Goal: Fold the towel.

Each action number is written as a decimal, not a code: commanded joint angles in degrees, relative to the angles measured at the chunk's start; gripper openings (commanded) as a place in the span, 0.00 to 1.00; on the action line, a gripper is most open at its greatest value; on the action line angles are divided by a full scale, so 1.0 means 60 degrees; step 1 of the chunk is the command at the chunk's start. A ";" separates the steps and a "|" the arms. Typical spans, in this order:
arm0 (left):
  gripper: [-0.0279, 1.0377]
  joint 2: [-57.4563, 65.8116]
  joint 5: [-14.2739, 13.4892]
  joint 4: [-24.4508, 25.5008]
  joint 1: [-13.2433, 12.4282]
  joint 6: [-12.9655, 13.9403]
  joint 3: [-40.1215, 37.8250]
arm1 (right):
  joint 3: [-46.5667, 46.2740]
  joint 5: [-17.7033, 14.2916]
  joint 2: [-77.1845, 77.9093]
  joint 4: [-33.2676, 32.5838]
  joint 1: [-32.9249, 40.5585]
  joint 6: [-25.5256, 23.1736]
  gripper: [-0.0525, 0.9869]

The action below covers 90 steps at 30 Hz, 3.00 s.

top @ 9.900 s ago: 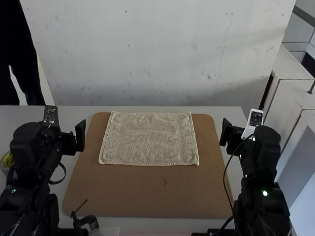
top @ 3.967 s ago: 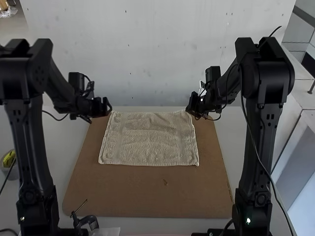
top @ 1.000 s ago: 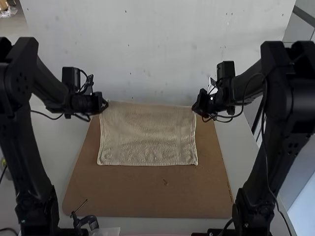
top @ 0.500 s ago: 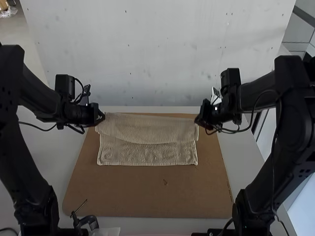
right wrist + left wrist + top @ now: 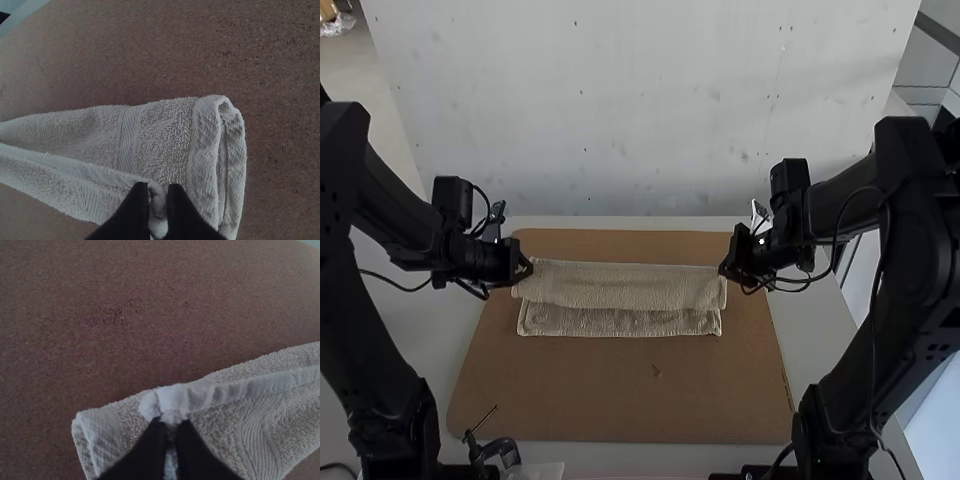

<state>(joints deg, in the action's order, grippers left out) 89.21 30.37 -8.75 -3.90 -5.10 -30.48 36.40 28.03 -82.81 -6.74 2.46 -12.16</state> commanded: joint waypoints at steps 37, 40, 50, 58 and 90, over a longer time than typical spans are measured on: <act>0.04 0.2490 -0.0755 -0.1866 0.0006 0.0572 -0.0443 | 0.0715 -0.0746 -0.2913 0.1768 0.0161 0.0826 0.07; 0.04 0.2607 -0.0755 -0.1954 0.0006 0.0558 -0.0428 | 0.0700 -0.0731 -0.3030 0.1973 0.0205 0.0841 0.22; 0.94 0.1816 -0.0740 -0.1954 0.0152 0.0602 -0.0208 | 0.0700 -0.0761 -0.2503 0.1695 0.0425 0.0943 0.96; 0.97 0.0220 -0.0740 -0.1939 -0.0302 0.0616 -0.0018 | 0.0700 -0.0761 -0.0848 0.0406 0.0367 0.1178 0.96; 0.97 -0.3604 -0.0433 -0.1046 -0.1752 0.1056 0.0861 | 0.1799 -0.0658 -0.3748 -0.0400 0.1831 0.0724 0.67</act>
<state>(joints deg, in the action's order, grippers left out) 68.93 26.81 -14.68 -13.65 -0.05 -25.45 46.22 22.65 -104.36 -9.30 12.47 -6.79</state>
